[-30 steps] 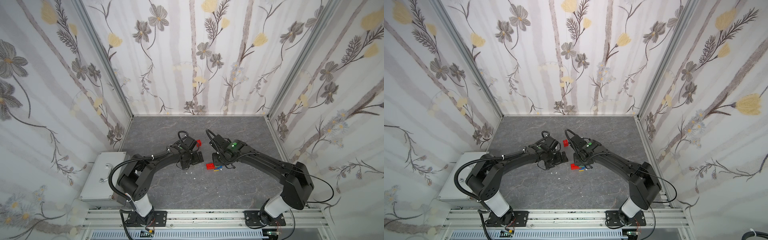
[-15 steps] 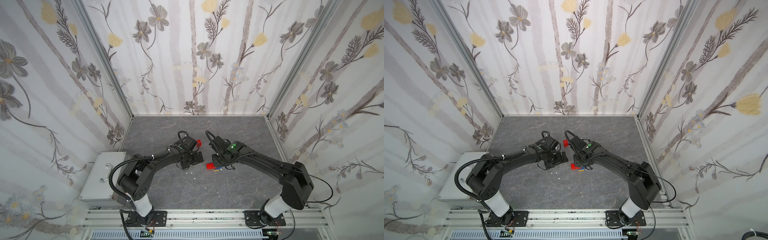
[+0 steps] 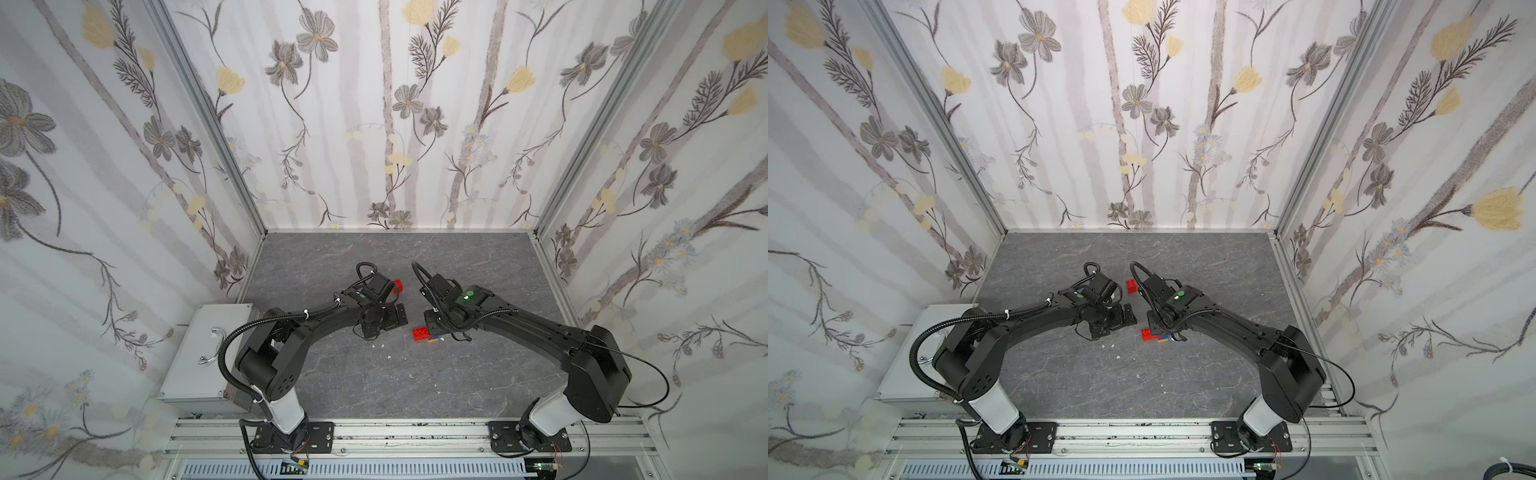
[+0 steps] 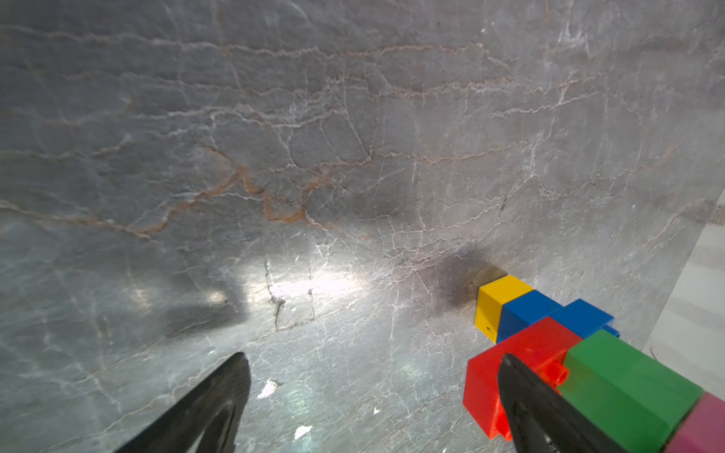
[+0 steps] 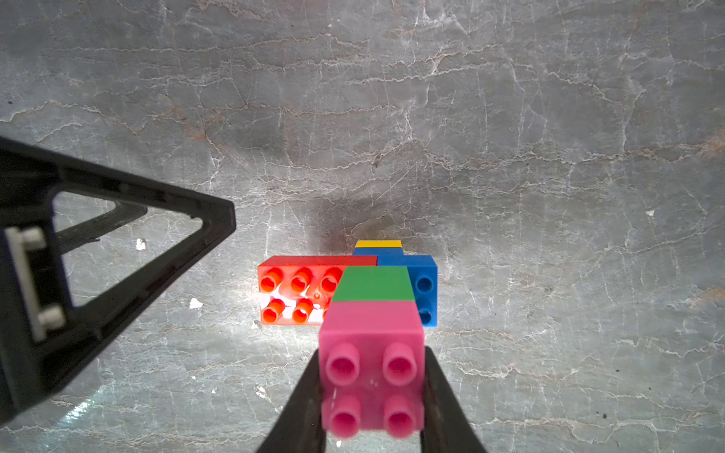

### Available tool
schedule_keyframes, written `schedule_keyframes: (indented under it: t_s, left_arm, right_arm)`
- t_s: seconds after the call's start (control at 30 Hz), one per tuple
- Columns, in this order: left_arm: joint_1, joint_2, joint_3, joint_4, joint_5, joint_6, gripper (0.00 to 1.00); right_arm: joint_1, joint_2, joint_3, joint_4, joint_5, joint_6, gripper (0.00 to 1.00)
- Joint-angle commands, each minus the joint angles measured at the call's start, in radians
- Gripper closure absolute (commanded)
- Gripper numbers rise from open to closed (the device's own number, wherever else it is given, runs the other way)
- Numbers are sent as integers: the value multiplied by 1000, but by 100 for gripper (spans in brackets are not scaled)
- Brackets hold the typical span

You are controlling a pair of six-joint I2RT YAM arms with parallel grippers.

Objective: Assemble the number 4 with lego
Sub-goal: Assemble the lego brick with the lego brick.

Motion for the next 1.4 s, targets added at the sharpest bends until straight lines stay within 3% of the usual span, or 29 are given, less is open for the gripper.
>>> schedule_keyframes:
  t_s: [0.0, 0.4, 0.57, 0.7, 0.9, 1.1, 1.37]
  left_arm:
    - [0, 6, 6, -5, -2, -7, 0]
    - [0, 15, 15, -16, -7, 2, 0]
    - [-1, 22, 27, -22, -7, 10, 0]
    - [-2, 21, 27, -23, -10, 12, 0]
    - [-2, 18, 32, -40, -14, 34, 0]
    - [-1, 23, 41, -55, -14, 50, 0]
    - [-2, 29, 46, -51, -16, 49, 0]
  right_arm:
    - [1, 36, -36, -158, -88, -23, 100]
    - [0, 9, -124, -119, -118, -14, 100]
    - [-2, -2, -58, -103, -113, 1, 100]
    - [-3, 7, 13, -95, -32, 68, 100]
    - [-1, -14, -26, -31, 5, 192, 100]
    - [3, -26, -34, -3, 19, 241, 85]
    - [4, -7, 11, -6, 21, 217, 76]
